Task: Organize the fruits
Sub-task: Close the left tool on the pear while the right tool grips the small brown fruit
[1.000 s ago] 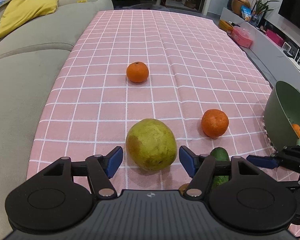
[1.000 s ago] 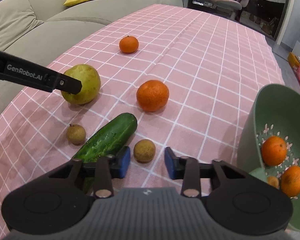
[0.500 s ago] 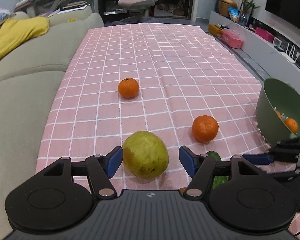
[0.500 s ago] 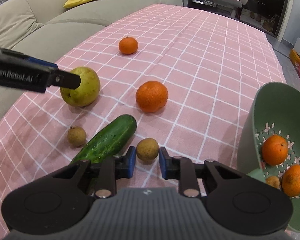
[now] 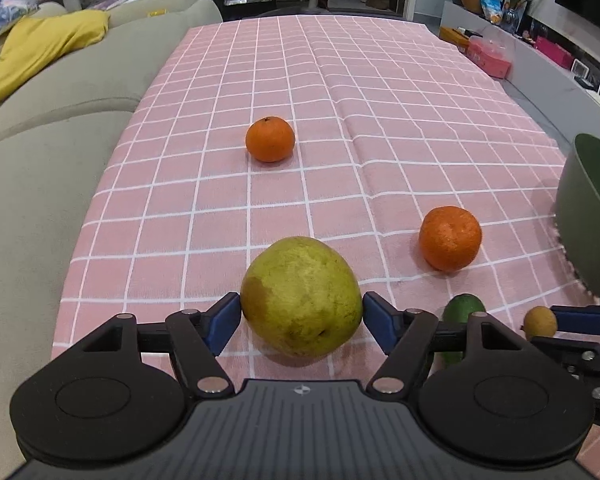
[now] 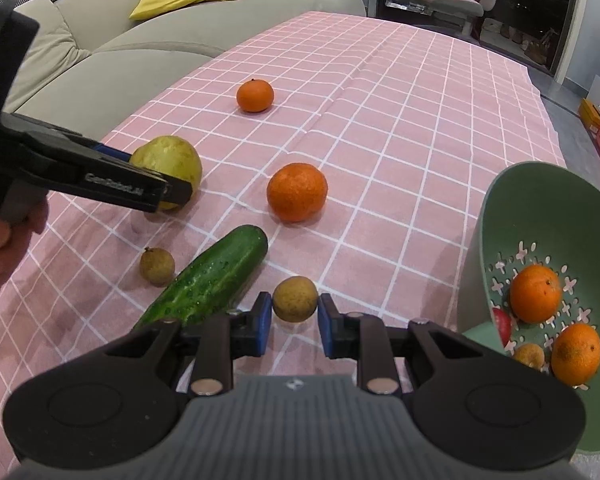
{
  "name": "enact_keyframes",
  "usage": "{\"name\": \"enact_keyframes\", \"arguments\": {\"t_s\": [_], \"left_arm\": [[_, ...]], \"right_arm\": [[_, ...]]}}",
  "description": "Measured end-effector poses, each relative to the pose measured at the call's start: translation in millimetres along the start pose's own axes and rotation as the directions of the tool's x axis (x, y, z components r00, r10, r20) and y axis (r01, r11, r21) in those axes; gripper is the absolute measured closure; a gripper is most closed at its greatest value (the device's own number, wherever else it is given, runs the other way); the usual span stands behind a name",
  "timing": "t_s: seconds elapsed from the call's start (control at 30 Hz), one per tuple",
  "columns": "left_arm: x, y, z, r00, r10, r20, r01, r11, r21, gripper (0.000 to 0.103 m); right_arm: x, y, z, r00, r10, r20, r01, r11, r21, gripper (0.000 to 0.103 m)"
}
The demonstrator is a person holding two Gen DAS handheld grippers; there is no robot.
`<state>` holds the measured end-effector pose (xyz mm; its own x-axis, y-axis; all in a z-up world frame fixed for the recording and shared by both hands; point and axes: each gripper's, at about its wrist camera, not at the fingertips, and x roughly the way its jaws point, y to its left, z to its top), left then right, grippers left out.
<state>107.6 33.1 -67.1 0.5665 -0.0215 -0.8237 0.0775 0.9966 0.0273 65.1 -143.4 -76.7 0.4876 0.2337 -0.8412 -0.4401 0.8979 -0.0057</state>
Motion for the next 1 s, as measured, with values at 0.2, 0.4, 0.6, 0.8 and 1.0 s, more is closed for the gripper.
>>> {"name": "enact_keyframes", "arguments": {"t_s": [0.2,0.4,0.6,0.8,1.0], "left_arm": [[6.9,5.1,3.5,1.000,-0.019,0.006,0.019,0.999,-0.025,0.022],[11.8,11.4,0.3,0.998,-0.062,0.012,0.063,0.996,-0.061,0.028],[10.2,14.8,-0.3,0.997,-0.081,0.005,0.082,0.994,-0.072,0.028],[8.6,18.3,-0.9,0.995,-0.099,-0.010,0.098,0.991,-0.091,0.028],[-4.5,22.9,1.2,0.996,-0.092,0.014,0.093,0.991,-0.098,0.028]], "right_arm": [[3.8,0.3,1.1,1.000,0.001,-0.004,-0.001,1.000,0.001,0.082],[6.9,1.4,0.8,1.000,-0.001,-0.006,0.001,1.000,-0.001,0.082],[7.3,1.6,1.0,1.000,-0.001,-0.005,0.001,1.000,0.000,0.082],[5.7,0.2,2.1,1.000,0.003,-0.003,-0.003,1.000,0.003,0.082],[1.0,-3.2,4.0,1.000,0.007,0.009,-0.007,1.000,0.013,0.082]]}}
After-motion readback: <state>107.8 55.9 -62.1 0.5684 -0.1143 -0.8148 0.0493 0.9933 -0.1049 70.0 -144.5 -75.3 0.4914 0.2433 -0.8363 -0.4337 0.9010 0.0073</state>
